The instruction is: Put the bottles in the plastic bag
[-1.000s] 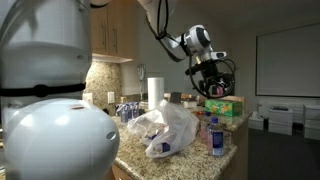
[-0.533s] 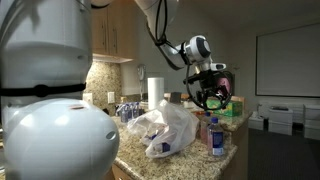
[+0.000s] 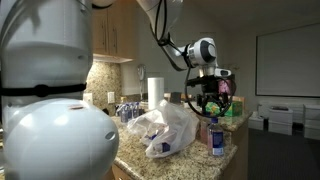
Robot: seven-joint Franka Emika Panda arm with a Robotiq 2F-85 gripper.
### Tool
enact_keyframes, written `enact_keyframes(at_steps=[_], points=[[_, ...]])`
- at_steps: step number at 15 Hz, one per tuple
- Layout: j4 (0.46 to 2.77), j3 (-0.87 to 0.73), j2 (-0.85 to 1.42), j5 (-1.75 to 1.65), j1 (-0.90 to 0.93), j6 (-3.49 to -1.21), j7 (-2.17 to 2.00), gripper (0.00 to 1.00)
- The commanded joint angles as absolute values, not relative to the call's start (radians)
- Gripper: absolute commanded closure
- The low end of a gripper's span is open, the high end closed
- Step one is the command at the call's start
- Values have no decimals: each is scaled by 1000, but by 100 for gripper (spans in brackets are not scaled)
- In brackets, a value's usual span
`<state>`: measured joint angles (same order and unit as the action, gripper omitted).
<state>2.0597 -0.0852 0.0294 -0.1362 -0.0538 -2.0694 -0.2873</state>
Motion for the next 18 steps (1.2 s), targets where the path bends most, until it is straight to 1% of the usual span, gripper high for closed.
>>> enact_keyframes(at_steps=[1,2,6,7,13,18], points=[[2053,-88,35,-88,-67,-2086,-221,0],[2047,-87,35,-137,-61,-2089,-258,0],[2048,-86,32,-127,-60,-2072,-269,0],[2057,-80,32,-137,-53,-2096,-287,0],[2040,-65,109,-100,-45,-2101,-285,0],[2006,-84,169,-108,-54,-2112,-308,0]])
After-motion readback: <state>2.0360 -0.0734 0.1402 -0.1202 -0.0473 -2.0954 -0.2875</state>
